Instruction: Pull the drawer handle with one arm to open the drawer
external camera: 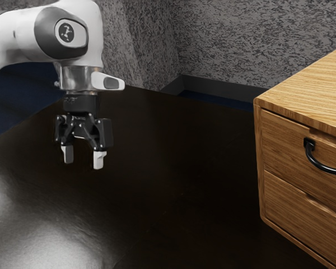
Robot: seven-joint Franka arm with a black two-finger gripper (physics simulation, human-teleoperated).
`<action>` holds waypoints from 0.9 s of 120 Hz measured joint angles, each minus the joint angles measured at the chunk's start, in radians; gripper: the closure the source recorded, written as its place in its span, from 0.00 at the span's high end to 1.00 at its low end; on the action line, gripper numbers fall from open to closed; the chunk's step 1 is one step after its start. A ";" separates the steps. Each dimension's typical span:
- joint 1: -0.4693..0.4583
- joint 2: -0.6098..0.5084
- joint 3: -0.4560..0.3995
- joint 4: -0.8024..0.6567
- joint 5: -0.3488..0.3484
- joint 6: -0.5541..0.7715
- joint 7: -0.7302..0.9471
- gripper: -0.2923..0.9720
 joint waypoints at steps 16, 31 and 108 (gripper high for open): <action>-0.003 0.000 0.004 -0.007 -0.012 0.183 0.025 0.77; -0.023 -0.254 -0.078 0.062 -0.022 0.319 0.153 0.77; -0.351 -0.122 -0.528 -0.035 0.194 0.636 0.989 0.77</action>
